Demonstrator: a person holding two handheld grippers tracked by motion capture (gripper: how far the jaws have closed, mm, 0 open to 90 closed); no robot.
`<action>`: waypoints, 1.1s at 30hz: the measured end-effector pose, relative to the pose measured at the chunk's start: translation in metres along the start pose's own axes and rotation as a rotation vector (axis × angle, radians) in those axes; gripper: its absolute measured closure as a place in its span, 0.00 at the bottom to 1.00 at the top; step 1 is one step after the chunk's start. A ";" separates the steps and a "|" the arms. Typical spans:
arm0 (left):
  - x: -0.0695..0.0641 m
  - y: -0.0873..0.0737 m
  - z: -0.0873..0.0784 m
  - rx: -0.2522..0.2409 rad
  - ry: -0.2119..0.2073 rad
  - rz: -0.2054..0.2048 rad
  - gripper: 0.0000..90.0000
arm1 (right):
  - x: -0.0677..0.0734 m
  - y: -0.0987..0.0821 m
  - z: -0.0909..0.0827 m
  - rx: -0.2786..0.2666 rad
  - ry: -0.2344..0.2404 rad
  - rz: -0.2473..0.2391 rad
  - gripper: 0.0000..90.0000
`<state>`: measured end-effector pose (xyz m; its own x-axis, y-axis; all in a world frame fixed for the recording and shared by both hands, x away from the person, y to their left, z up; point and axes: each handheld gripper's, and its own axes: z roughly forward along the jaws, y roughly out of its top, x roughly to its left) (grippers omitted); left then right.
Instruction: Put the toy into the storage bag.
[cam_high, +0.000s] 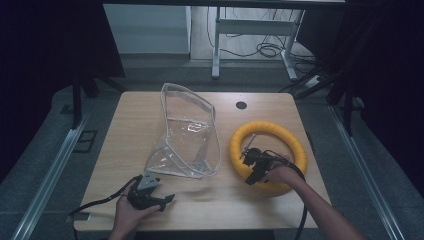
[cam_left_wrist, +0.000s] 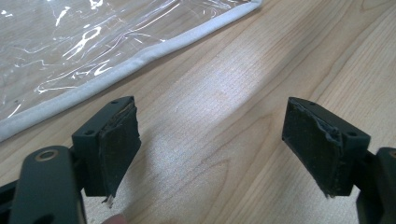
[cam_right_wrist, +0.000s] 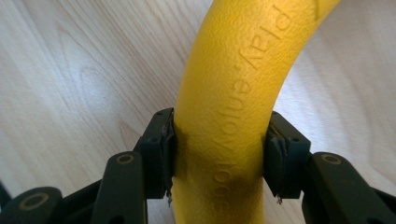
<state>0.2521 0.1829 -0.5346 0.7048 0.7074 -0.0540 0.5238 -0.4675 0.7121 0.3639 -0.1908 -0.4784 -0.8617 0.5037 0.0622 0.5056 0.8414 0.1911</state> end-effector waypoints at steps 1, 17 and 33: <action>0.000 0.000 0.000 0.000 0.000 0.000 0.21 | 0.000 0.000 0.000 0.000 0.000 0.000 0.56; 0.000 0.000 0.000 -0.001 0.000 -0.001 0.21 | -0.010 -0.002 -0.061 -0.200 -0.073 0.046 0.57; 0.000 0.000 0.001 0.000 0.001 0.004 0.21 | -0.002 0.000 -0.094 -0.339 -0.089 0.034 0.56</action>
<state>0.2528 0.1829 -0.5349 0.7067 0.7057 -0.0504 0.5208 -0.4707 0.7122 0.3614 -0.2104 -0.3865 -0.8300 0.5577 -0.0092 0.4772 0.7186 0.5058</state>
